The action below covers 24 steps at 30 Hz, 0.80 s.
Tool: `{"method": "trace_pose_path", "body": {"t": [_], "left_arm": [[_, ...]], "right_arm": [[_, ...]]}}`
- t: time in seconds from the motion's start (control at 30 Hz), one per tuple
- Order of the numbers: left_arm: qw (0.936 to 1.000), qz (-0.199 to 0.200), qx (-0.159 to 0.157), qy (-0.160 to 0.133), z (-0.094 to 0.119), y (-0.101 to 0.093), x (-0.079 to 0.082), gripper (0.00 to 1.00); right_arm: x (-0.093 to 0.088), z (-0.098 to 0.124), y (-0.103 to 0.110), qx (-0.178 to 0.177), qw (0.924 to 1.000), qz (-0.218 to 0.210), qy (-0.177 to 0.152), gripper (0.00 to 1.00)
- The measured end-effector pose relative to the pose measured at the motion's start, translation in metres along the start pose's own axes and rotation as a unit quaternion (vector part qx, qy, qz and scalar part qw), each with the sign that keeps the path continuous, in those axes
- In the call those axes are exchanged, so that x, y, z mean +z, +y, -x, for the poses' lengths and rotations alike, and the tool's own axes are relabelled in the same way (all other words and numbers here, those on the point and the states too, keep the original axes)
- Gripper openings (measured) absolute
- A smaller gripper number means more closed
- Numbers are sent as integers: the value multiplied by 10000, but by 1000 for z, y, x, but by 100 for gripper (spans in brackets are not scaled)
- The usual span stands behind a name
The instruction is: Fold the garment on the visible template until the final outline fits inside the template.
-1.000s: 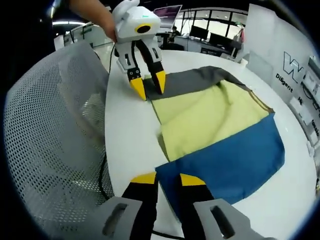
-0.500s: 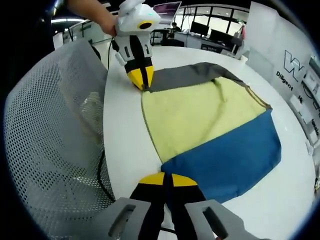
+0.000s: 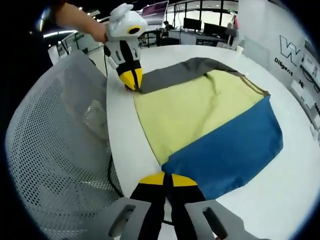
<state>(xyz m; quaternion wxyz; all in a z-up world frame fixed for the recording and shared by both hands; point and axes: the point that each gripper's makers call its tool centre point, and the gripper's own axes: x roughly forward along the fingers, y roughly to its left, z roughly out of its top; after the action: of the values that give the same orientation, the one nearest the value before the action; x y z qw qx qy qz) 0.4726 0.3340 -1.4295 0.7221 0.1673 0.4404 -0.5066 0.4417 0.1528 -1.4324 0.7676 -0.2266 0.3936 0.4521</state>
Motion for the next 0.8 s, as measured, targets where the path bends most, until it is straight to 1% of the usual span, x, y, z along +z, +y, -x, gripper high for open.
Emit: {"method": "trace_pose_path", "body": {"t": [0.03,0.1,0.23,0.3,0.43,0.53,0.67,0.7,0.8], "left_arm": [[9998,97,86,-139,4,6,6,4],[9993,154,234,-258,10,17,11,4],[9971,295,467,-523,27,35,18,4],[9956,373,584,-637,35,46,20,4],[9933,464,756,-741,49,61,20,4],[9911,486,920,-832,61,74,20,4],[9874,578,1123,-957,75,91,23,4],[9871,586,1137,-966,77,92,23,4],[9846,598,1284,-1023,87,106,25,4]], "right_arm": [[3,3,-3,-55,10000,-7,-24,0],[6,6,-9,-163,9998,-42,-63,0],[11,14,-22,-422,9990,25,-171,0],[14,19,-29,-506,9984,-29,-234,0],[16,25,-40,-660,9975,-11,-250,0],[22,31,-49,-735,9968,-31,-300,0],[33,40,-65,-895,9953,-11,-381,0],[37,43,-72,-957,9945,-29,-421,0],[44,49,-86,-1130,9927,-12,-433,0]]}}
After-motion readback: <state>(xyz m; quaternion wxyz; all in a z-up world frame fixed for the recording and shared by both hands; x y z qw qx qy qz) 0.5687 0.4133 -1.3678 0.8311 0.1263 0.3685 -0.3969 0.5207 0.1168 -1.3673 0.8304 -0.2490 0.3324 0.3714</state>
